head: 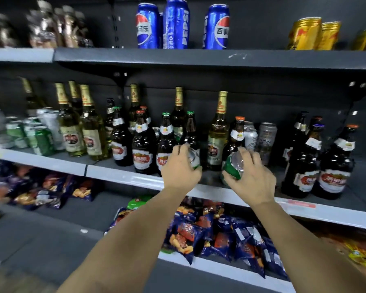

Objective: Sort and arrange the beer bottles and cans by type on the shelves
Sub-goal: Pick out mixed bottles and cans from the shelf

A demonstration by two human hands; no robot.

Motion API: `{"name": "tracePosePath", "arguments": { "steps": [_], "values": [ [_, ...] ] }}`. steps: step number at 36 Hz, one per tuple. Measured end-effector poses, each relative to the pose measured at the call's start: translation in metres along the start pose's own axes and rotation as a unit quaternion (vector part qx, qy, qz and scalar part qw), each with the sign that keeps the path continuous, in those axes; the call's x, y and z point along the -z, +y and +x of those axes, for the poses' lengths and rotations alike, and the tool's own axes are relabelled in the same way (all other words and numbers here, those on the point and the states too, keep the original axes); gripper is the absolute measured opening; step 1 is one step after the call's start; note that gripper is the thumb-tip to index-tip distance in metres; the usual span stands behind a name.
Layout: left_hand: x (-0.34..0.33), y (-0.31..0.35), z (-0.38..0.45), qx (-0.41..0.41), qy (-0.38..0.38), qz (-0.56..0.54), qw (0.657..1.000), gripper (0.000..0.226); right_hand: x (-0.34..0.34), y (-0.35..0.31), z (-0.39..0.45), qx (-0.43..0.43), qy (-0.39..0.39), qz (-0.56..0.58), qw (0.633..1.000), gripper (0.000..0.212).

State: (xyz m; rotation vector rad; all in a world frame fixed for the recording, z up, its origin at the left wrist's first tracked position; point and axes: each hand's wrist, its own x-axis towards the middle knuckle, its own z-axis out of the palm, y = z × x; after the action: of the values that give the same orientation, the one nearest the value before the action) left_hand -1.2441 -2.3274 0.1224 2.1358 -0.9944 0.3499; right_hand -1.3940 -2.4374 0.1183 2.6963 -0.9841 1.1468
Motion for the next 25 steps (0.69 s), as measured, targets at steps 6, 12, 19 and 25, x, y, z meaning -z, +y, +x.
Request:
{"name": "tracePosePath", "arguments": {
  "steps": [6,12,19,25],
  "values": [
    [0.052,-0.051,-0.025,0.019,0.017,0.056,0.998,0.062,-0.016,-0.067,-0.007,0.042,-0.068,0.025,0.996,0.071],
    [0.106,-0.127,-0.038,0.080,0.034,0.105,0.991,0.072,-0.042,-0.156,-0.008,0.124,-0.119,0.032,0.985,0.073],
    [0.181,-0.241,-0.053,0.123,0.041,0.111,0.985,0.073,-0.090,-0.288,-0.014,0.180,-0.163,0.053,0.968,0.077],
    [0.254,-0.353,-0.066,0.171,0.061,0.137,0.974,0.074,-0.131,-0.427,-0.019,0.245,-0.166,0.050,0.954,0.074]
  ]
}}
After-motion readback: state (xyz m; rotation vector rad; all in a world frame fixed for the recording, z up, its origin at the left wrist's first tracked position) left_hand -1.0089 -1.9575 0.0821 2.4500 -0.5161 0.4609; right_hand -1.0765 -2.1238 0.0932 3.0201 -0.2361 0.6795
